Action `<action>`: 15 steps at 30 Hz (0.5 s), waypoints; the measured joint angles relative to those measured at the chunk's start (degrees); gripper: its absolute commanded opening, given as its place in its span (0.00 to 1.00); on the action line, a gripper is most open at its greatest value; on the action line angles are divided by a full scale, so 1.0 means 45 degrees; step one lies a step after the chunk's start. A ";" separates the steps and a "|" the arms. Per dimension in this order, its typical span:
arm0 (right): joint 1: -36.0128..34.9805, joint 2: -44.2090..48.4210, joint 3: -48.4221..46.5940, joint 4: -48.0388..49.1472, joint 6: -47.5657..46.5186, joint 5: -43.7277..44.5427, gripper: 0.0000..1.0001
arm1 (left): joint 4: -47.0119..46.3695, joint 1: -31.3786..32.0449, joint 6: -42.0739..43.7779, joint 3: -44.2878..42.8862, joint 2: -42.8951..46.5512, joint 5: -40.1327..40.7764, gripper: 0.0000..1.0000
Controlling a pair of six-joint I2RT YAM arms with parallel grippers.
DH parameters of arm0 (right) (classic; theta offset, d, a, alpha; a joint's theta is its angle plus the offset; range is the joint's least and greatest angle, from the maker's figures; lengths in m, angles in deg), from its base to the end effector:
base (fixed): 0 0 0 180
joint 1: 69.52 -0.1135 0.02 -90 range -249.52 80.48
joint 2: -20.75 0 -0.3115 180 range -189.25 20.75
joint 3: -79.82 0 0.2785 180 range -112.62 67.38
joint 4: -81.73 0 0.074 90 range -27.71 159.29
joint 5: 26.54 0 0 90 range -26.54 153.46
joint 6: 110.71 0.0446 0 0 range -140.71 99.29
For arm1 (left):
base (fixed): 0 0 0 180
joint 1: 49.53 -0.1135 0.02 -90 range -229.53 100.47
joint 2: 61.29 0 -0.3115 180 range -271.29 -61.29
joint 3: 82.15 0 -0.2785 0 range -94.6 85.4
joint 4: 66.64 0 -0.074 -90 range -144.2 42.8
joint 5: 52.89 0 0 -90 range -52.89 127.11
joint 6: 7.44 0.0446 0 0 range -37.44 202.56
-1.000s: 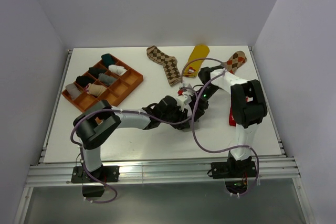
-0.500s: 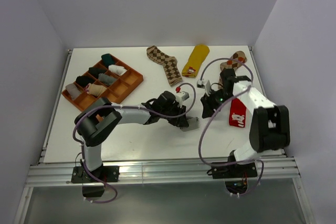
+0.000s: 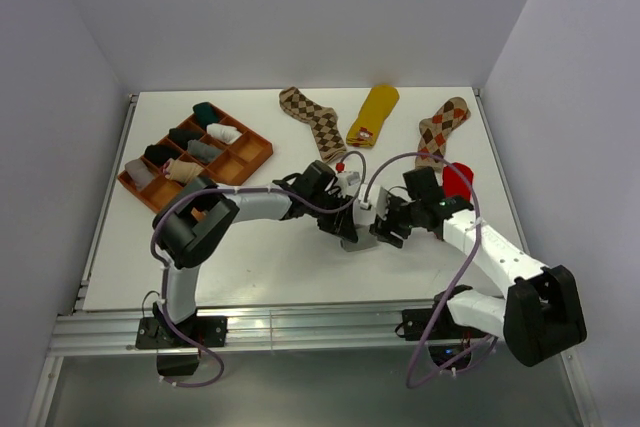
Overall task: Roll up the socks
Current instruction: Roll the sock at the center of the board.
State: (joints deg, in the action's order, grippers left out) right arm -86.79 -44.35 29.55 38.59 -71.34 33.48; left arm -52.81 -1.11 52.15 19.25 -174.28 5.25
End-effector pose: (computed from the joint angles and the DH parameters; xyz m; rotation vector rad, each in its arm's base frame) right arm 0.2014 0.0859 0.2293 -1.5135 1.9134 0.4235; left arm 0.2784 -0.3493 0.1595 0.7006 2.5746 -1.2277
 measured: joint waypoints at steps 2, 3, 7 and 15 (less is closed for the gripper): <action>-0.0714 0.0102 0.0291 0.0427 -0.0010 0.0379 0.70 | 0.0321 -0.0199 -0.0044 -0.0238 -0.0233 -0.0525 0.01; -0.1078 0.0141 0.0423 0.0612 -0.0024 0.0515 0.71 | 0.0461 -0.0296 -0.0034 -0.0384 -0.0369 -0.0811 0.00; -0.2341 0.0170 0.0622 0.1141 -0.0087 0.0991 0.71 | 0.0947 -0.0539 0.0063 -0.0831 -0.0777 -0.1637 0.00; -0.3701 -0.0078 0.1175 0.1987 -0.0311 0.2045 0.72 | 0.1797 -0.0699 0.0296 -0.1336 -0.1200 -0.2487 0.00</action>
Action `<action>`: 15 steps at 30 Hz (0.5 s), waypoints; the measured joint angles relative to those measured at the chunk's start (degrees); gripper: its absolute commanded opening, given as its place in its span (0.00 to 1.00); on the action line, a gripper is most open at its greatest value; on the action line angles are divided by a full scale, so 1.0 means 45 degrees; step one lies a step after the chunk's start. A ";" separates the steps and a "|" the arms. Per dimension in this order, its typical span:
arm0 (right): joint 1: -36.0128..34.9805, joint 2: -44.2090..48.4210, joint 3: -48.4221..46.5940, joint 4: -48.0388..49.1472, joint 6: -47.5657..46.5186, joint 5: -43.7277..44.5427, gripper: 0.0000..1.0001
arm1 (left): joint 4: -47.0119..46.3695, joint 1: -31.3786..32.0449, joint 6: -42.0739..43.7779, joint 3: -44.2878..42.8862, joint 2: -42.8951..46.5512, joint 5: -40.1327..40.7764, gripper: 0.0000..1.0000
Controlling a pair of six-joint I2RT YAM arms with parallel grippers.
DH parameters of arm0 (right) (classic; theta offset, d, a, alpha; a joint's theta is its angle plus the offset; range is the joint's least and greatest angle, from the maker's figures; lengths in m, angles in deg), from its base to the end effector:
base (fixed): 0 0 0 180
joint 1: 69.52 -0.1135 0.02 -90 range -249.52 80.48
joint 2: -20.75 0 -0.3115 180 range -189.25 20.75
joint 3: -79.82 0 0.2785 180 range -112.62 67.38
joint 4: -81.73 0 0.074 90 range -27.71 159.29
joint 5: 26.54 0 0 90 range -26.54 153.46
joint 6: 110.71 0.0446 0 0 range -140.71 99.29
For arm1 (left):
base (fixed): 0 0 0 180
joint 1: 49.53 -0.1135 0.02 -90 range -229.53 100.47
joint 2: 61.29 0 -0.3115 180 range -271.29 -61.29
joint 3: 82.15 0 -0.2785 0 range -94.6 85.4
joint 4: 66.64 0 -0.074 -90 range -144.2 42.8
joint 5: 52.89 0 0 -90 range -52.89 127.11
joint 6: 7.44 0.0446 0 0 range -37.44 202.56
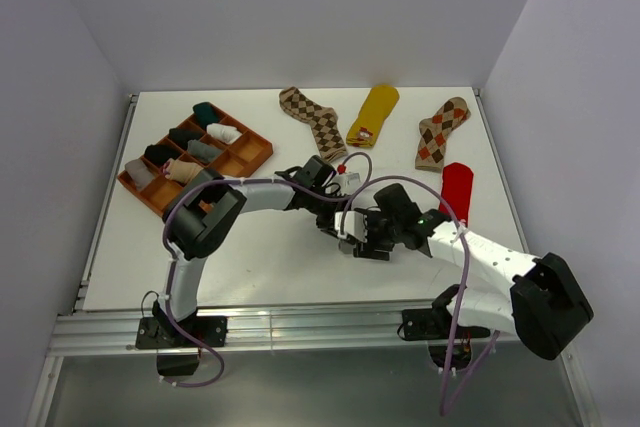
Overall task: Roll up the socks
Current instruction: Roll the sock at the center of the board.
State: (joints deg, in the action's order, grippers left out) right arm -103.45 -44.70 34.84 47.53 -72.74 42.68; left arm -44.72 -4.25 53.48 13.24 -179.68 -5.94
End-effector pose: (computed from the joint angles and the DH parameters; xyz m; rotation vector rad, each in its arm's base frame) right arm 0.1724 0.1350 0.2051 -1.7830 1.7026 0.3224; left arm 0.3018 -0.3480 0.1446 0.7269 2.7053 -1.3924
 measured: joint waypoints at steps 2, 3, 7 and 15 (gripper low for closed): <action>-0.0170 -0.0209 0.0160 0.0170 -0.0053 0.0199 0.72 | 0.0126 -0.0034 0.0019 -0.0073 -0.0092 -0.0204 0.00; -0.0238 -0.0296 0.0243 0.0277 -0.0083 0.0325 0.72 | 0.0175 -0.0049 0.0019 -0.0117 -0.0141 -0.0296 0.00; -0.0510 -0.0680 0.0389 0.0651 -0.0180 0.0806 0.70 | 0.0335 -0.0141 0.0024 -0.0272 -0.0306 -0.0602 0.00; -0.0665 -0.1511 0.0389 0.1137 -0.0204 0.1171 0.57 | 0.0782 -0.0238 0.0024 -0.0627 -0.0607 -0.1035 0.00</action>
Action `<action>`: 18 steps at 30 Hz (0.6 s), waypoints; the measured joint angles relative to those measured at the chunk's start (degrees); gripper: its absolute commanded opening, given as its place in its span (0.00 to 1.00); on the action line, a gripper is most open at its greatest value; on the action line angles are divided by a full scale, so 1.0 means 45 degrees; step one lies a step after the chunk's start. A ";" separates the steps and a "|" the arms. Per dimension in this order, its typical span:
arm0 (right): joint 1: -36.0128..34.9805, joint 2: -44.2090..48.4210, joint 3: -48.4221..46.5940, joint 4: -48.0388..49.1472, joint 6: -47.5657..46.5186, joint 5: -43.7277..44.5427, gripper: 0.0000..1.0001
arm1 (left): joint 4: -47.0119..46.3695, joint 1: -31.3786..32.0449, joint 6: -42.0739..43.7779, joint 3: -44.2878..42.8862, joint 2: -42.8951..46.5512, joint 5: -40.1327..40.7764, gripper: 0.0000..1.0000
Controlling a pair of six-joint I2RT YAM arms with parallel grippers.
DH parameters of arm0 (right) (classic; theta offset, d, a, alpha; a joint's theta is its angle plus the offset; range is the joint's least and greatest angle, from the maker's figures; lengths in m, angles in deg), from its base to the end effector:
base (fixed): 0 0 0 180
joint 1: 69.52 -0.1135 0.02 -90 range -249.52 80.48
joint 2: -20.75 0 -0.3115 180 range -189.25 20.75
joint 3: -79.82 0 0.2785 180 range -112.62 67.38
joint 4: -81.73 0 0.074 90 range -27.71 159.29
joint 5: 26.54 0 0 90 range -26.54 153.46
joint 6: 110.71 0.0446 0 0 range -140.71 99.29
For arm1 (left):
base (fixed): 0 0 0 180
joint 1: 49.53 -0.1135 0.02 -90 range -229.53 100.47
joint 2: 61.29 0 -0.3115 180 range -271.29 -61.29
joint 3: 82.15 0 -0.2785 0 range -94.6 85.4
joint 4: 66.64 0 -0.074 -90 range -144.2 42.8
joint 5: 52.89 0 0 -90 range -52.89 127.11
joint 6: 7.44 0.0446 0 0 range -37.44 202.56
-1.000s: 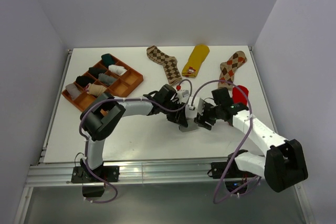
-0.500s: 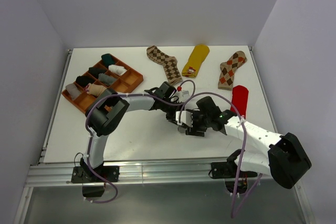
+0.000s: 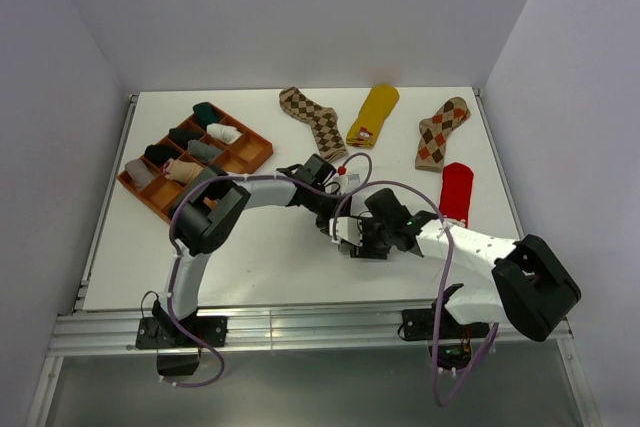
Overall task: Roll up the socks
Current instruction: Roll the sock at the center of the board.
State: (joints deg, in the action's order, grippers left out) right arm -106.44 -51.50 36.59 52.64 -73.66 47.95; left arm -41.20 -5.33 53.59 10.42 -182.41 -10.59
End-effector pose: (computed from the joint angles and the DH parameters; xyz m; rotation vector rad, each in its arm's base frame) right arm 0.1770 0.1479 0.1757 -1.8674 1.7315 0.2418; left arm 0.3111 -0.3486 0.1364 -0.6861 -2.6389 1.4062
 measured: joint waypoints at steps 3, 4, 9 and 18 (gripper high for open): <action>-0.0015 -0.0165 -0.0068 0.0019 0.0073 0.0010 0.44 | 0.0151 -0.0058 -0.0024 -0.0141 -0.0126 -0.0180 0.01; -0.0015 -0.0257 -0.0121 -0.0015 0.0097 0.0000 0.38 | 0.0238 -0.0078 -0.0044 -0.0189 -0.0160 -0.0228 0.02; -0.0015 -0.0826 -0.0699 -0.0568 0.0165 0.0000 0.16 | 0.0491 -0.0180 -0.0301 -0.0340 -0.0282 -0.0306 0.14; -0.0015 -0.1894 -0.1773 -0.1355 0.0175 -0.0151 0.05 | -0.1219 -0.0432 -0.1933 0.1389 0.0855 0.0869 0.44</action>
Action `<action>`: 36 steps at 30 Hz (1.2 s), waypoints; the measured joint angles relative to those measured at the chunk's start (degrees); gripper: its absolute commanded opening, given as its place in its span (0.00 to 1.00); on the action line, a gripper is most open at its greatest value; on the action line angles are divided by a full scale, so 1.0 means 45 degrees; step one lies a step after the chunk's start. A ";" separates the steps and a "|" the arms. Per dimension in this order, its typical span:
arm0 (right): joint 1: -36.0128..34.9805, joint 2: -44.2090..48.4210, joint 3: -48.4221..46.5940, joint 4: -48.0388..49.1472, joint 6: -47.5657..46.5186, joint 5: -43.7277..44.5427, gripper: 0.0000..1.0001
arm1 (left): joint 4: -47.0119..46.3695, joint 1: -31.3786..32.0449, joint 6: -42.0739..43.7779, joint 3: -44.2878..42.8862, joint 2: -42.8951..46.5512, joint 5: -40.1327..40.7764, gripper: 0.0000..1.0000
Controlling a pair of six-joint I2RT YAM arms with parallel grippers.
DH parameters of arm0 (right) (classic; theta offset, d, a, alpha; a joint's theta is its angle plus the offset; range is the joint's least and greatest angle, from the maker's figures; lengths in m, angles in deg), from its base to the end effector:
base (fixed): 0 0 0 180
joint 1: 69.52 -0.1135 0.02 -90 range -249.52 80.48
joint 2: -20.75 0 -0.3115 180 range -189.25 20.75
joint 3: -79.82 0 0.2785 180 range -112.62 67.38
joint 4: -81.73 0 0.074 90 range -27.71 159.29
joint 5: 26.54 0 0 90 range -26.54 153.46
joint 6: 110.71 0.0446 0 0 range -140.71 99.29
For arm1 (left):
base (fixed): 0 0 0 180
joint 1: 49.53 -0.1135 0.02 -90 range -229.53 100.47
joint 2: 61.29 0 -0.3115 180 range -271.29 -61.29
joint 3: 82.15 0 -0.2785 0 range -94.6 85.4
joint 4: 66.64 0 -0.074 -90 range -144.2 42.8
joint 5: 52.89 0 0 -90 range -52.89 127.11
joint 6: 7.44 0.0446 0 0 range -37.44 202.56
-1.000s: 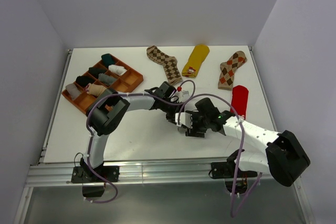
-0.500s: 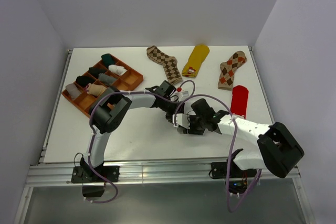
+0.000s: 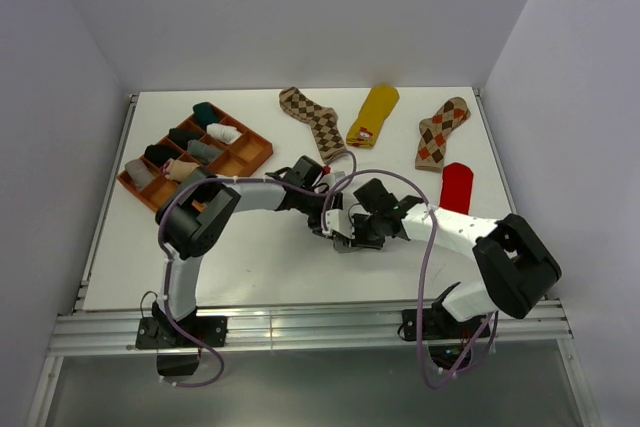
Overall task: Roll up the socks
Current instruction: Roll the sock at the center of the board, then pick up the sock at the center of the board.
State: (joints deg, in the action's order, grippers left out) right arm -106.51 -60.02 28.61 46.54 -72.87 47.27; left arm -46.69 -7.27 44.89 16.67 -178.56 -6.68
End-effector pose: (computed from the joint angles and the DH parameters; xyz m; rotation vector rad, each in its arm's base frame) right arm 0.2019 0.1676 0.1779 -1.9231 1.8314 0.2957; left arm 0.3101 -0.3235 0.1382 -0.4474 -2.7348 1.3867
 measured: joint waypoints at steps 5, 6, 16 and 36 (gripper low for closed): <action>0.0068 -0.0568 -0.0612 -0.0311 -0.0005 -0.0257 0.04 | -0.1035 -0.0146 -0.0913 0.1384 0.1151 0.1345 0.47; 0.0097 -0.0670 -0.0729 -0.0393 -0.0005 -0.0311 0.04 | -0.1389 -0.0204 -0.1180 0.1802 0.1472 0.1681 0.48; 0.0767 -0.2108 -0.2395 -0.2205 -0.0316 -0.1302 0.03 | -0.4988 -0.1632 -0.2924 0.6727 0.5328 0.5027 0.50; 0.1928 -0.5945 -0.6679 -0.7028 -0.0967 -0.3050 0.03 | -0.5382 0.3745 -0.0097 0.8000 1.0127 1.3129 0.53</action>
State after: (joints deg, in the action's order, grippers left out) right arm -97.83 -86.77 -1.44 14.92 -77.22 33.55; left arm -70.91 9.58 44.45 52.67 -132.99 52.40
